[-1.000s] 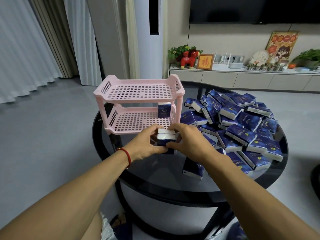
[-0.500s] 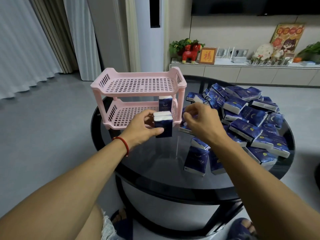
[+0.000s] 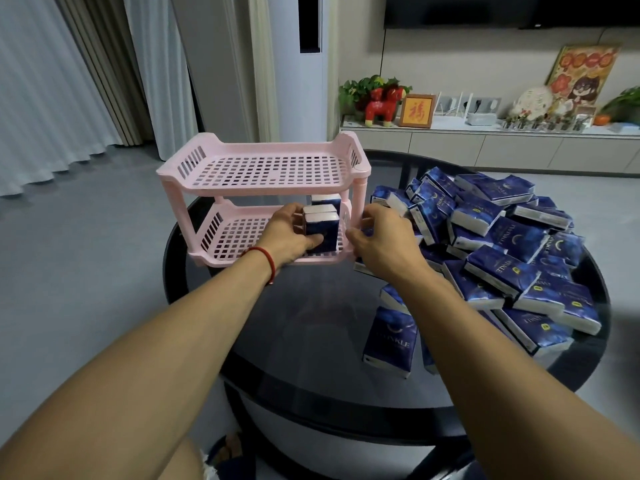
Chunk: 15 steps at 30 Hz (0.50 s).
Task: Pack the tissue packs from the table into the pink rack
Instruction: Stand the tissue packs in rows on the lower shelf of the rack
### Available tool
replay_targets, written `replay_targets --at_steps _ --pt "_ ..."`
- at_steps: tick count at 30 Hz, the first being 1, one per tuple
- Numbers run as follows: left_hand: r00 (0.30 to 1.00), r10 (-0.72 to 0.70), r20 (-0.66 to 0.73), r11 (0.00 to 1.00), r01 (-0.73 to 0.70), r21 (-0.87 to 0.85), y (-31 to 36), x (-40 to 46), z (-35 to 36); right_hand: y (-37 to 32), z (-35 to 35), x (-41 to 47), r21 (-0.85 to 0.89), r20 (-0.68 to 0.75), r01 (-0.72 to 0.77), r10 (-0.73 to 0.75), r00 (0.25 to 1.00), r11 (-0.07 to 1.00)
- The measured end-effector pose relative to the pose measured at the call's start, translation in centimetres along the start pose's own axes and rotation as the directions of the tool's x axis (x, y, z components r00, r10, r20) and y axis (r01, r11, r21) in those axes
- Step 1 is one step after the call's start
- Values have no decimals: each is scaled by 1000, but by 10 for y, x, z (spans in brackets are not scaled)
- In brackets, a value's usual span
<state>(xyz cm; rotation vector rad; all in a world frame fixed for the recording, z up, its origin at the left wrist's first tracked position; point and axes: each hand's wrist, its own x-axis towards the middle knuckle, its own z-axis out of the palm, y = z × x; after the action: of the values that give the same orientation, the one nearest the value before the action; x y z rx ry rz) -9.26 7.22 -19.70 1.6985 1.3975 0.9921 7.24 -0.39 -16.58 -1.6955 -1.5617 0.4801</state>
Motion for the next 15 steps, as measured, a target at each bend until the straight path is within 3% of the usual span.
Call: replay_targets --at_steps 7,15 --pt "999 12 47 982 -21 189 -17 10 1 0 3 5 44 -7 -46 46 999 998" --pt "999 -31 -18 954 35 298 -7 16 7 3 2 7 51 0 -55 55 999 997"
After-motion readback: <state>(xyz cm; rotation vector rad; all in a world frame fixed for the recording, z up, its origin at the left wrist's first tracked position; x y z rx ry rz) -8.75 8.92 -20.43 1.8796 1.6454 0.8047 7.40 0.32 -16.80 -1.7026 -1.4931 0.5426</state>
